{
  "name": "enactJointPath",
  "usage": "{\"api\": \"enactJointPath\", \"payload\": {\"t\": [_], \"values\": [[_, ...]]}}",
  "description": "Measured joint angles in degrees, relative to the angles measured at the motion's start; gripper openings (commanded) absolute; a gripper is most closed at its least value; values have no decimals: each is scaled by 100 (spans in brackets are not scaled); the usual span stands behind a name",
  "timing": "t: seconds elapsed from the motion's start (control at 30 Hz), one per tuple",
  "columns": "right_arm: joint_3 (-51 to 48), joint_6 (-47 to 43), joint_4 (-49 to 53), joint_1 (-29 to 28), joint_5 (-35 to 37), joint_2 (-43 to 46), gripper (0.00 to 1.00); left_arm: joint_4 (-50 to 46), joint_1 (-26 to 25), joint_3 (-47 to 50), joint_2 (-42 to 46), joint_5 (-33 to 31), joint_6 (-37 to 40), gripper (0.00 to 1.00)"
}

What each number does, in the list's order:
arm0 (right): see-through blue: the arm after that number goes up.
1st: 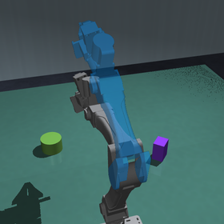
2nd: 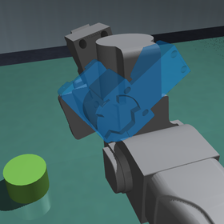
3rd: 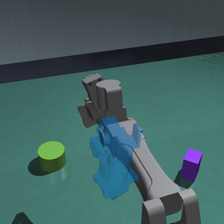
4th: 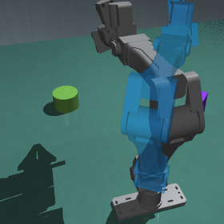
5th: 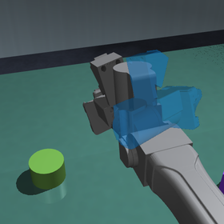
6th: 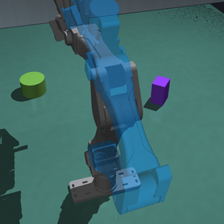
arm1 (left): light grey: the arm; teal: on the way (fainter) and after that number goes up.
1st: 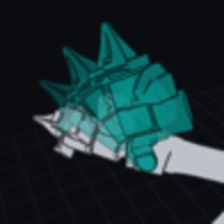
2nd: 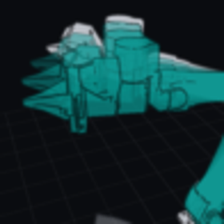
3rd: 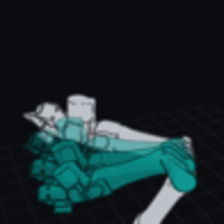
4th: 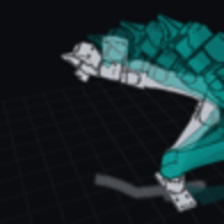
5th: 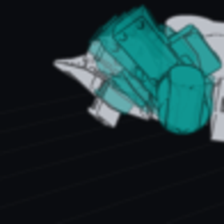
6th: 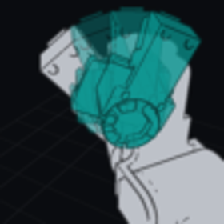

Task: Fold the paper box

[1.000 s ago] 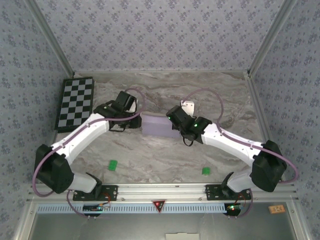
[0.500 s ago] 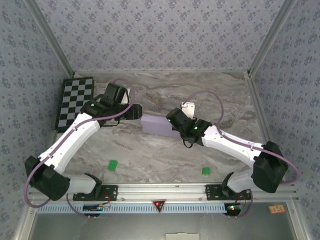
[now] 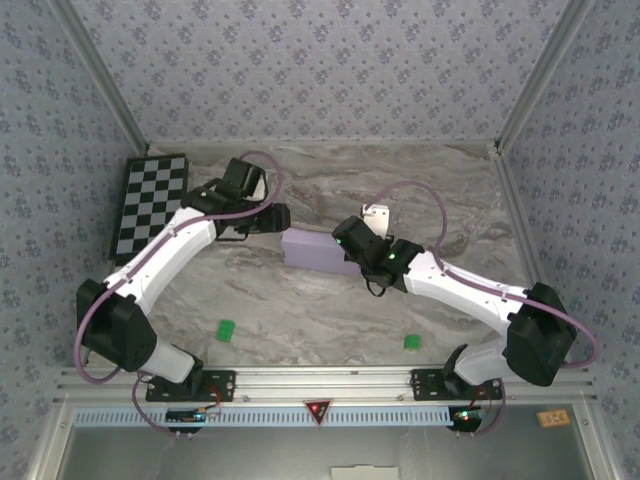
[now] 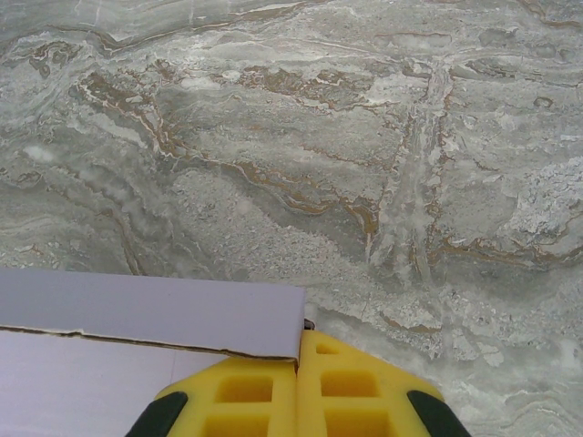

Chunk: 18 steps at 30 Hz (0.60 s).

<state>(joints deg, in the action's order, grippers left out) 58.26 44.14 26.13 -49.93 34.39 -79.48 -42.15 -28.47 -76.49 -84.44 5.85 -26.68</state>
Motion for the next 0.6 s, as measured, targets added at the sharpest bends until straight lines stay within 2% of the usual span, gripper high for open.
{"api": "enactJointPath", "payload": {"t": [0.4, 0.6], "values": [[0, -2, 7, 0, 7, 0, 0, 155, 85, -61, -205, 81, 0, 67], [2, -4, 24, -7, 33, 0, 0, 173, 109, -59, -243, 85, 2, 64]]}}
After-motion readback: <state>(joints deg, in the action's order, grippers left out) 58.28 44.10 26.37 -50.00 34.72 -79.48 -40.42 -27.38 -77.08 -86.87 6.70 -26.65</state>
